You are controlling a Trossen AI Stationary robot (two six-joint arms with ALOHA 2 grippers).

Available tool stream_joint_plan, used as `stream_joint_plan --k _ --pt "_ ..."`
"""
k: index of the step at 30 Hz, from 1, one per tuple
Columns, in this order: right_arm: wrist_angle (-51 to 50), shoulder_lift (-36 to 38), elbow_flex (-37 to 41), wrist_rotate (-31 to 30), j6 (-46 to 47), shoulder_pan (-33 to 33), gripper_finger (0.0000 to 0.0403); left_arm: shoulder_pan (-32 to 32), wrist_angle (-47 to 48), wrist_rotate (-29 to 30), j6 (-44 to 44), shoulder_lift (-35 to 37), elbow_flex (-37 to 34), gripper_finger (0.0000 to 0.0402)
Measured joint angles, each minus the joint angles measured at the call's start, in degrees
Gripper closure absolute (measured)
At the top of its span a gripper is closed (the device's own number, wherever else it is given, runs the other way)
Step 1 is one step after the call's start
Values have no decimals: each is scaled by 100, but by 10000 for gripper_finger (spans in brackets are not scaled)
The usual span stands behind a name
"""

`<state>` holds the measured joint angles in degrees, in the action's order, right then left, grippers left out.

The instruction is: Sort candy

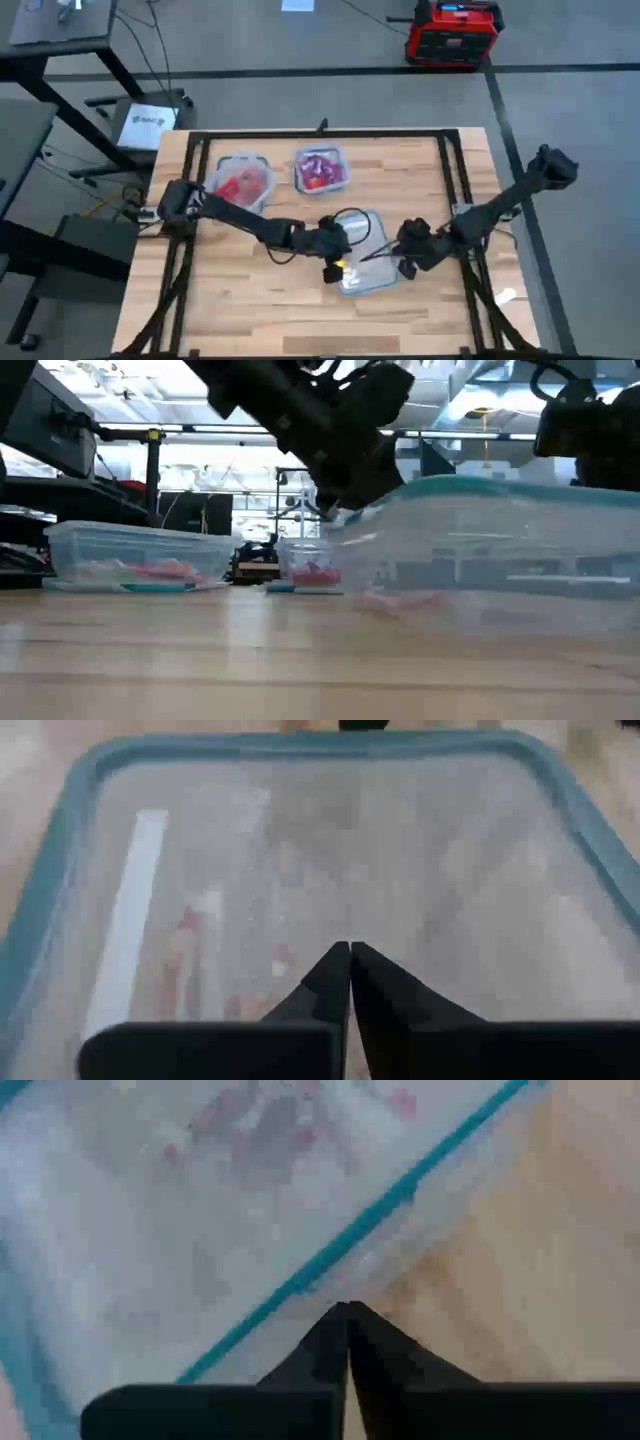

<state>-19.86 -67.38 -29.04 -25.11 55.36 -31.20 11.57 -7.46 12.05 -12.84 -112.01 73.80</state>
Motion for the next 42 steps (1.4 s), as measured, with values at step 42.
stream_joint_plan --k 42 --pt "685 -2072 -948 517 -1587 451 403 -103 -1495 -217 73 -1343 352 402"
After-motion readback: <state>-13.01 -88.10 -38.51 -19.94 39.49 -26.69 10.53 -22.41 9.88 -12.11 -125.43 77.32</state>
